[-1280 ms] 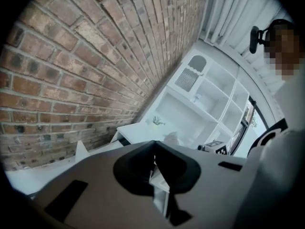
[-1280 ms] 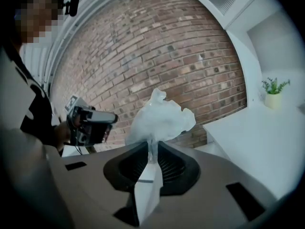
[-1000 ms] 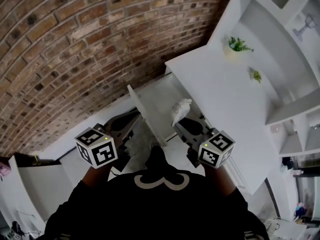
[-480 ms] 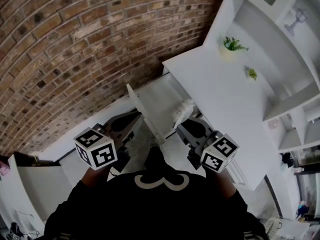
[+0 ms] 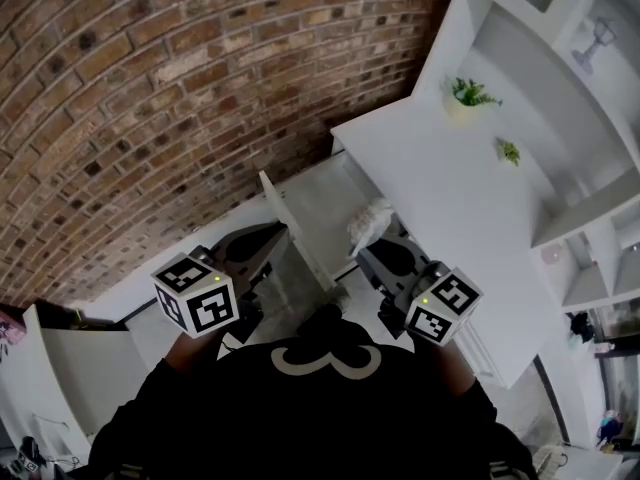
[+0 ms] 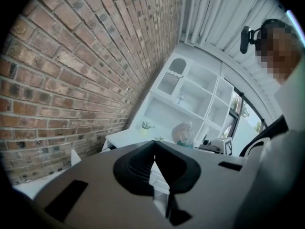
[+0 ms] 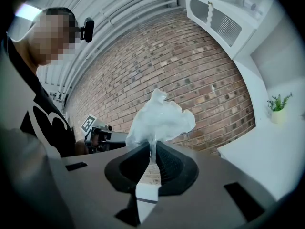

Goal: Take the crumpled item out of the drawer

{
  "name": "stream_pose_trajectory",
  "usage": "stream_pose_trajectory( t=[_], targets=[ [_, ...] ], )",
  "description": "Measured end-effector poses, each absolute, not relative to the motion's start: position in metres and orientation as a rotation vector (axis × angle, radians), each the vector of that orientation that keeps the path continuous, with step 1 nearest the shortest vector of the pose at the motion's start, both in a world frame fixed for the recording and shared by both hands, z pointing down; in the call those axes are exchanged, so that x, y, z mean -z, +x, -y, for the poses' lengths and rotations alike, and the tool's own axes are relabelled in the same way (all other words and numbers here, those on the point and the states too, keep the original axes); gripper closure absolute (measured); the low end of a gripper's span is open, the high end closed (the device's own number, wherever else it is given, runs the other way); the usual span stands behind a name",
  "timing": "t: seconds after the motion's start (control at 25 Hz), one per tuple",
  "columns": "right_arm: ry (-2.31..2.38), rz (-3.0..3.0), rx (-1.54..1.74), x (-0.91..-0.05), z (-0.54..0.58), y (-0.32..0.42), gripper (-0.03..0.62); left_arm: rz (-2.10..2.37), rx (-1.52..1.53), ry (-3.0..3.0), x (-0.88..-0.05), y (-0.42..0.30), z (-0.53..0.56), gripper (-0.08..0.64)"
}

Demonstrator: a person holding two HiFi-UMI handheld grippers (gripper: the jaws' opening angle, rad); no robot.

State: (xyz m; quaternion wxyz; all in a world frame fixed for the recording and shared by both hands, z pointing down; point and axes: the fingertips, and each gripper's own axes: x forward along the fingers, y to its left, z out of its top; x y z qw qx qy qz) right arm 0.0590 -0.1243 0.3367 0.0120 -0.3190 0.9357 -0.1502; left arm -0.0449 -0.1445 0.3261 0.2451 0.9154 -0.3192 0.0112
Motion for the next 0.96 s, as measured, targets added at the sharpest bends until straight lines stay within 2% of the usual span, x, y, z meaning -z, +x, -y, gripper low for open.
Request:
stream_pose_trajectory(
  t=[0.96],
  targets=[
    [-1.029, -2.940, 0.416, -0.324, 0.133, 0.063, 0.548, 0.818, -0.002, 2.522, -0.322, -0.037, 0.155, 0.557]
  ],
)
